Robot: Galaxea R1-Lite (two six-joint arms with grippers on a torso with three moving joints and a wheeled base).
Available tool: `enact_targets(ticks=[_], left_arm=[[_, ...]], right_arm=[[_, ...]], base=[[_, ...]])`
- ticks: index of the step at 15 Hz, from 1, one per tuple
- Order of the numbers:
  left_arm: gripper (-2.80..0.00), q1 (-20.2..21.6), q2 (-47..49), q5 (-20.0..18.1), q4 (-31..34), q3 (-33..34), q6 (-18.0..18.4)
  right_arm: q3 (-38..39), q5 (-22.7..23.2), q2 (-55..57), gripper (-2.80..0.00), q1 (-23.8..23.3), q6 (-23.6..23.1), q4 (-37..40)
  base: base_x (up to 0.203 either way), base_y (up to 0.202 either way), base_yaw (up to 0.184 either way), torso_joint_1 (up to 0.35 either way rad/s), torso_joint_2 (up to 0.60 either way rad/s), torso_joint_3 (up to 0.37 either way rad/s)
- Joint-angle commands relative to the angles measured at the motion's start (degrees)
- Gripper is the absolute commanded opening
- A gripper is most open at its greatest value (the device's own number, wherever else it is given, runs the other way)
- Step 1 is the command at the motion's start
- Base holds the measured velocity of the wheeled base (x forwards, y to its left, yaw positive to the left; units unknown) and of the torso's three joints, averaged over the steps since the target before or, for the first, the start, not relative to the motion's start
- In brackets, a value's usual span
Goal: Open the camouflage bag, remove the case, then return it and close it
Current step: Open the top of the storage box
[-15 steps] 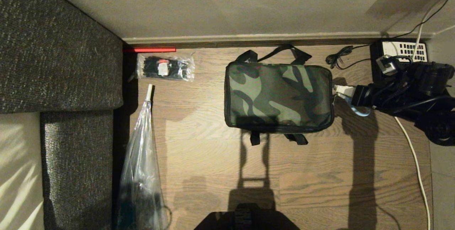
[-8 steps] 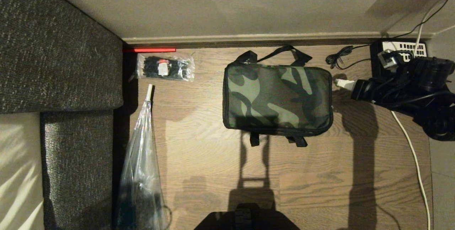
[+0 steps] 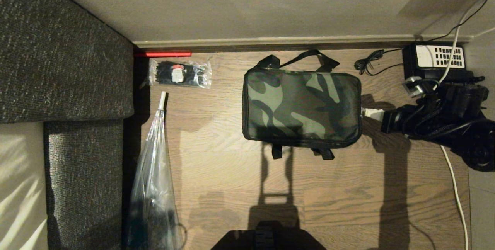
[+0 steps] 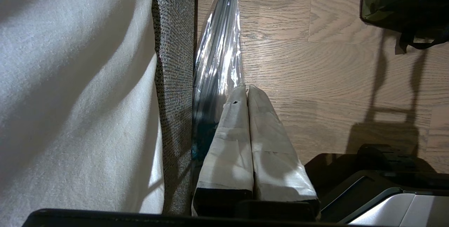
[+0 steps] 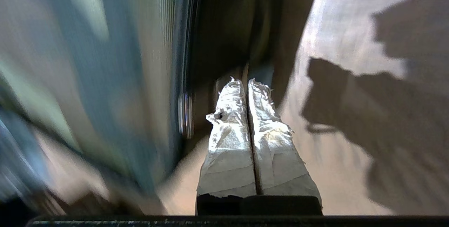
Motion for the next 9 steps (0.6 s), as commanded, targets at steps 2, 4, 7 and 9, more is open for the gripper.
enact_targets(ticks=[2, 4, 7, 9], left_arm=[[-2.80, 0.01, 0.00, 0.05, 0.02, 0.01, -0.02], [-2.80, 0.04, 0.00, 0.05, 0.02, 0.01, -0.02], [-2.80, 0.01, -0.09, 0.05, 0.02, 0.01, -0.02], [-2.80, 0.01, 0.00, 0.05, 0.02, 0.01, -0.02]], right_arm=[[6.47, 0.39, 2.42, -2.80, -0.62, -10.46, -1.59], [6.34, 0.33, 3.85, -2.80, -0.76, -11.84, -4.76], [5.60, 0.83, 5.01, 0.00, -0.77, -14.52, -7.08], [5.34, 4.27, 5.73, 0.00, -0.76, -14.46, -8.82]], base=[[0.000, 0.000, 0.000, 0.000, 0.00, 0.000], [0.000, 0.000, 0.000, 0.000, 0.00, 0.000], [0.000, 0.000, 0.000, 0.000, 0.00, 0.000], [0.000, 0.000, 0.000, 0.000, 0.00, 0.000]])
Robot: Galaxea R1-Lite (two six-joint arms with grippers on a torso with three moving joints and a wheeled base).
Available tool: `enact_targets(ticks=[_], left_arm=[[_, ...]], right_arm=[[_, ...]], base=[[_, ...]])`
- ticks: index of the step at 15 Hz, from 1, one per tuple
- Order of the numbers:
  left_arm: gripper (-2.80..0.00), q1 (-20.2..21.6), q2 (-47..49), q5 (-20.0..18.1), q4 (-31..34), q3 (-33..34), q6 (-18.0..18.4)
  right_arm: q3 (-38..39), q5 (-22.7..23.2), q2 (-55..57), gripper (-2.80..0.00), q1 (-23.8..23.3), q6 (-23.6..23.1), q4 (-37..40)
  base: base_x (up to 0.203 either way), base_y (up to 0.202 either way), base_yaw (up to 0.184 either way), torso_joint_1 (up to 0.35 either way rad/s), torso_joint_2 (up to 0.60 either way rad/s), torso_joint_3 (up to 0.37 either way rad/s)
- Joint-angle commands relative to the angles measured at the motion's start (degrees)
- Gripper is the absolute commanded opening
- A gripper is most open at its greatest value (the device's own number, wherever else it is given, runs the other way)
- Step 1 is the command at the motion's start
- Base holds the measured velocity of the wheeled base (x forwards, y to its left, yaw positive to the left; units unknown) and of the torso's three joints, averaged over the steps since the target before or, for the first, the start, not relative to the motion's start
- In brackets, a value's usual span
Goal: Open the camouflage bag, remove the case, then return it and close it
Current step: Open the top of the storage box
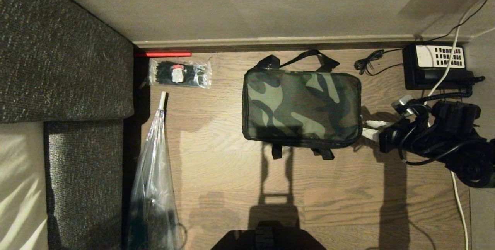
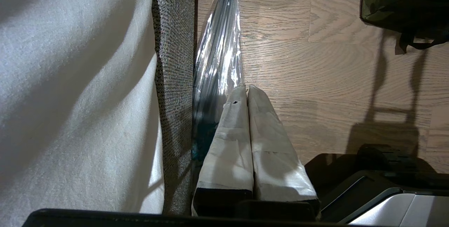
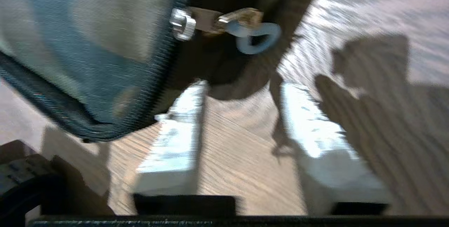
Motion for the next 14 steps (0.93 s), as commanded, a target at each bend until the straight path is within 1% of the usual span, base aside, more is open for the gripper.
enact_targets(ticks=[1, 2, 5, 7, 8, 12, 13, 14], left_arm=[[-2.80, 0.09, -0.01, 0.00, 0.00, 0.01, -0.02], [-2.80, 0.04, -0.07, 0.00, 0.00, 0.01, -0.02], [-2.80, 0.10, 0.00, 0.00, 0.00, 0.01, -0.02], [-2.80, 0.01, 0.00, 0.00, 0.00, 0.01, -0.02], [-2.80, 0.03, 0.00, 0.00, 0.00, 0.01, -0.02], [-2.80, 0.06, -0.08, 0.00, 0.00, 0.01, -0.02], [-2.80, 0.03, 0.00, 0.00, 0.00, 0.01, -0.02], [-2.80, 0.10, 0.00, 0.00, 0.00, 0.01, -0.02]], right_arm=[[-0.34, 3.77, 1.58, 0.00, 0.02, -0.08, -1.75], [-1.04, 5.59, 1.94, 0.00, 0.02, 0.40, -3.63], [-1.26, 5.98, 3.07, 0.00, -0.06, 2.22, -5.93], [-1.33, 6.03, 3.07, 0.00, -0.33, 2.69, -5.92], [-1.15, 5.70, 2.78, 0.00, -0.42, 3.75, -5.24], [1.52, 5.84, 1.36, 0.00, -1.92, 5.35, -3.28], [1.20, 5.75, 1.06, 0.00, -2.08, 7.65, -3.02], [0.29, 5.74, 0.61, 0.00, -2.21, 12.20, -2.35]], base=[[0.000, 0.000, 0.000, 0.000, 0.00, 0.000], [0.000, 0.000, 0.000, 0.000, 0.00, 0.000], [0.000, 0.000, 0.000, 0.000, 0.00, 0.000], [0.000, 0.000, 0.000, 0.000, 0.00, 0.000], [0.000, 0.000, 0.000, 0.000, 0.00, 0.000], [0.000, 0.000, 0.000, 0.000, 0.00, 0.000], [0.000, 0.000, 0.000, 0.000, 0.00, 0.000], [0.000, 0.000, 0.000, 0.000, 0.00, 0.000]])
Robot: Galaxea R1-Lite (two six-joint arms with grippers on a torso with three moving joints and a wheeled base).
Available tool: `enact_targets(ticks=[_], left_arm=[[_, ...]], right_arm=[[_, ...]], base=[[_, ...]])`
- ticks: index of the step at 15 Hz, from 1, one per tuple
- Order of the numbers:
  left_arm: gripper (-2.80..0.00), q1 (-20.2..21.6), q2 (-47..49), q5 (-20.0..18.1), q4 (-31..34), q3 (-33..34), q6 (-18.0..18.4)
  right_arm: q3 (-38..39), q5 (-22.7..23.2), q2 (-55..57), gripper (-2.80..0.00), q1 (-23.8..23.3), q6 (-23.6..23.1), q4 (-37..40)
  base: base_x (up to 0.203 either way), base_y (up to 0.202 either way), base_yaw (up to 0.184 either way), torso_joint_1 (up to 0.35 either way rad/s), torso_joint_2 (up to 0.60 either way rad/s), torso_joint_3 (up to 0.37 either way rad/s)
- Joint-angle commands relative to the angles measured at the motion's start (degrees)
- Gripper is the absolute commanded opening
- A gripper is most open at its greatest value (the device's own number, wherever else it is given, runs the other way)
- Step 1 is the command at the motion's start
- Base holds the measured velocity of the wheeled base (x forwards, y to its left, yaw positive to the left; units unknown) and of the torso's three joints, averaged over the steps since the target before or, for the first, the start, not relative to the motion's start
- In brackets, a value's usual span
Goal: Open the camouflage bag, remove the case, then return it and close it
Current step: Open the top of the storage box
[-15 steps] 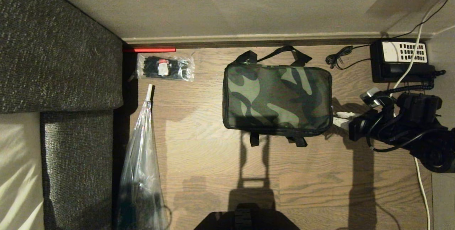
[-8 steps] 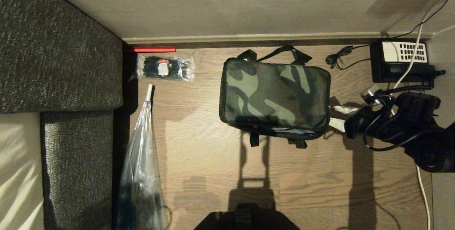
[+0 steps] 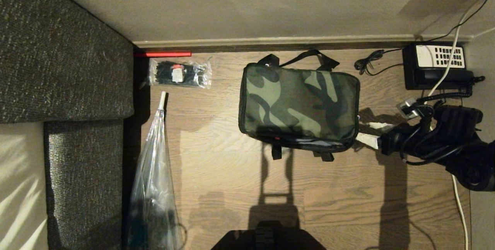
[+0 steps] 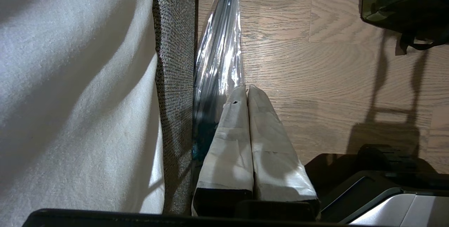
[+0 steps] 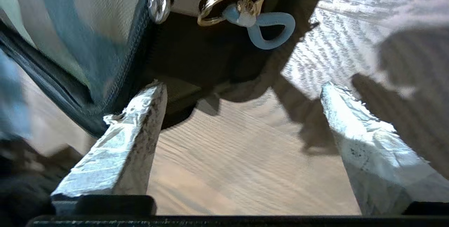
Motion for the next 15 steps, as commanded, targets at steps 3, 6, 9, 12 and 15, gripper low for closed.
enact_targets(ticks=[3, 6, 9, 12, 15], left_arm=[[-2.80, -0.06, -0.02, 0.02, 0.00, 0.01, -0.04], [-2.80, 0.00, -0.09, 0.02, 0.00, 0.01, -0.04], [-2.80, -0.06, -0.01, 0.02, 0.00, 0.01, -0.04], [-2.80, 0.02, 0.00, 0.02, 0.00, 0.01, -0.04], [-2.80, -0.04, 0.00, 0.02, 0.00, 0.01, -0.04]], right_arm=[[-4.17, -0.12, -2.78, 0.00, -0.41, 25.77, 2.95], [-7.36, -5.70, -4.67, 0.00, -0.43, 40.14, 12.75], [-9.82, -8.93, -5.58, 0.00, -0.39, 54.37, 20.10], [-11.67, -10.47, -6.66, 0.00, -0.34, 59.17, 25.21], [-15.95, -10.68, -7.35, 0.00, 2.10, 70.86, 28.29]], base=[[0.000, 0.000, 0.000, 0.000, 0.00, 0.000], [0.000, 0.000, 0.000, 0.000, 0.00, 0.000], [0.000, 0.000, 0.000, 0.000, 0.00, 0.000], [0.000, 0.000, 0.000, 0.000, 0.00, 0.000], [0.000, 0.000, 0.000, 0.000, 0.00, 0.000]])
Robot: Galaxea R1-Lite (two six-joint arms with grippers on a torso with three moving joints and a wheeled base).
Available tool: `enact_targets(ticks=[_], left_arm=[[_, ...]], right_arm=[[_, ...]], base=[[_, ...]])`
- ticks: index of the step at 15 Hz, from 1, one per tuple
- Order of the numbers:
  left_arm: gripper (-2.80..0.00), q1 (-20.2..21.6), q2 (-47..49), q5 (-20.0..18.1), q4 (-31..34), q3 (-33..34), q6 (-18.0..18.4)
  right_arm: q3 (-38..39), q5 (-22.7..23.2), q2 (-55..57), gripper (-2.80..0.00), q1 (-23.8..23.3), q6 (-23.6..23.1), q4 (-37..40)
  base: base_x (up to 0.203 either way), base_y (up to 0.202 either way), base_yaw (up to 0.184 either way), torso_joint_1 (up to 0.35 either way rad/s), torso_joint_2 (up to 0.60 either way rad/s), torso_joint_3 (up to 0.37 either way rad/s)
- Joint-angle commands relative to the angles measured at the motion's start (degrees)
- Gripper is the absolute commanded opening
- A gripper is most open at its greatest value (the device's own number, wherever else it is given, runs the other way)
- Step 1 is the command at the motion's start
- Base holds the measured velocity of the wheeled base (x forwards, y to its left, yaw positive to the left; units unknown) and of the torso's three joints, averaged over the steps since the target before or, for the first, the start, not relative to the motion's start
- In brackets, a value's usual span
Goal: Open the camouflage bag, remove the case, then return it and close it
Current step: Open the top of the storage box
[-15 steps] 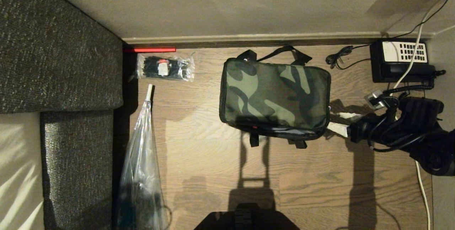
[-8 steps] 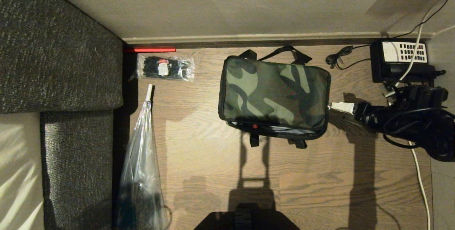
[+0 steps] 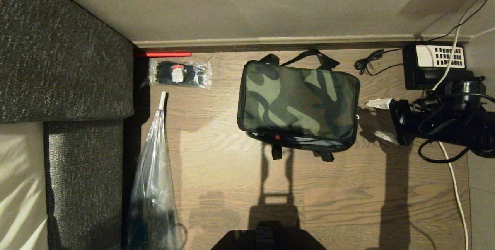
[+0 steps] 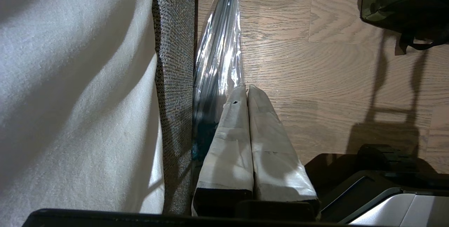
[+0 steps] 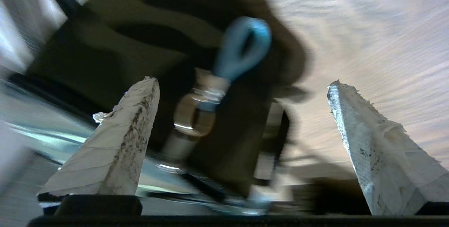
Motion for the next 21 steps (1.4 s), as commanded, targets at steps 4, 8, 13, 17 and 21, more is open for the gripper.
enact_targets(ticks=[4, 8, 13, 17, 21], left_arm=[[-2.80, 0.02, -0.01, 0.05, 0.00, 0.01, -0.05], [-2.80, -0.06, -0.03, 0.05, 0.00, 0.01, -0.05], [-2.80, 0.02, -0.01, 0.05, 0.00, 0.01, -0.05], [-2.80, -0.06, 0.00, 0.05, 0.00, 0.01, -0.05], [-2.80, -0.06, 0.00, 0.05, 0.00, 0.01, -0.05]], right_arm=[[-5.62, -9.06, 1.33, 0.00, 8.08, 7.73, 1.85], [-7.91, -19.78, 4.53, 0.00, 11.18, 6.23, 3.28], [-11.74, -24.49, 3.54, 0.00, 11.10, 11.77, 9.76], [-15.06, -27.36, 2.74, 0.00, 11.14, 18.77, 14.97], [-16.05, -27.76, 1.41, 0.00, 11.27, 28.03, 15.20]], base=[[0.000, 0.000, 0.000, 0.000, 0.00, 0.000], [0.000, 0.000, 0.000, 0.000, 0.00, 0.000], [0.000, 0.000, 0.000, 0.000, 0.00, 0.000], [0.000, 0.000, 0.000, 0.000, 0.00, 0.000], [0.000, 0.000, 0.000, 0.000, 0.00, 0.000]])
